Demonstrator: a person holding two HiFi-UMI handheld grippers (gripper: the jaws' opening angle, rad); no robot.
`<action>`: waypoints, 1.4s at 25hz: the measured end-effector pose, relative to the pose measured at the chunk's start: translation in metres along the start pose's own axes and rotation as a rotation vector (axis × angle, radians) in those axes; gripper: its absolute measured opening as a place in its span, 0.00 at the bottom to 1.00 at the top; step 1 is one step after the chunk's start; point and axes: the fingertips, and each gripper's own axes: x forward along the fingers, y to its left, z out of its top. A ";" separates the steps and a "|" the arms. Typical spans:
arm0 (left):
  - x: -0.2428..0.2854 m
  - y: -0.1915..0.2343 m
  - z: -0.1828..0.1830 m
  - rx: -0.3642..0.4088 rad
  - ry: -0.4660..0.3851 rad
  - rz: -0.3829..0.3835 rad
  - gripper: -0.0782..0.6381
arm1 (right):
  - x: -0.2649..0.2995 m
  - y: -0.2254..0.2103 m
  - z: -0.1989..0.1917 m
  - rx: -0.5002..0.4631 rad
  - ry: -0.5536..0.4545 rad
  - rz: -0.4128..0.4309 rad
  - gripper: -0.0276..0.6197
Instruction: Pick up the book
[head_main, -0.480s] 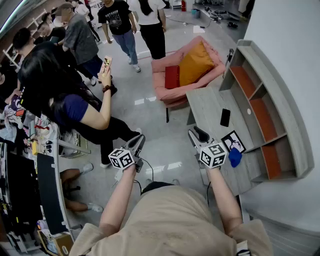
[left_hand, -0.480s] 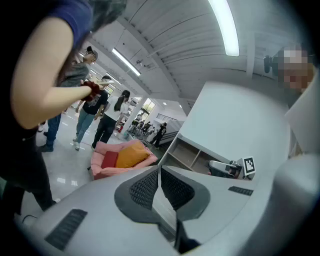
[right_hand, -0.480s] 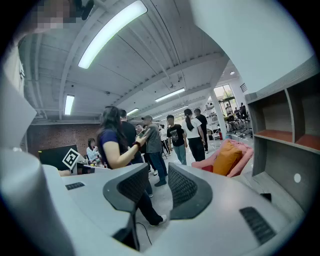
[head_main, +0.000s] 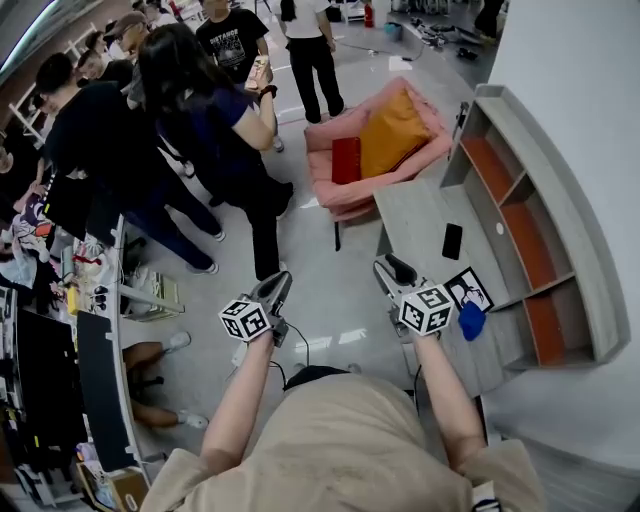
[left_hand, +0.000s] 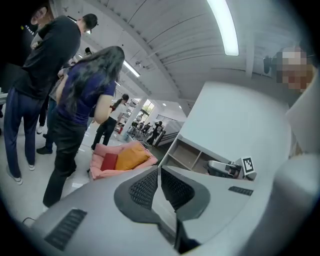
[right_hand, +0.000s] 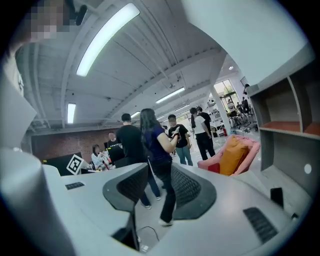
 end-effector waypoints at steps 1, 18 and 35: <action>0.001 -0.001 0.000 0.000 -0.001 0.000 0.12 | 0.001 0.000 0.000 0.034 -0.008 0.018 0.25; 0.034 0.038 0.002 -0.044 0.016 0.008 0.12 | 0.039 -0.039 0.000 0.132 -0.048 0.028 0.33; 0.193 0.129 0.098 -0.047 0.092 -0.180 0.13 | 0.178 -0.122 0.054 0.144 -0.044 -0.107 0.33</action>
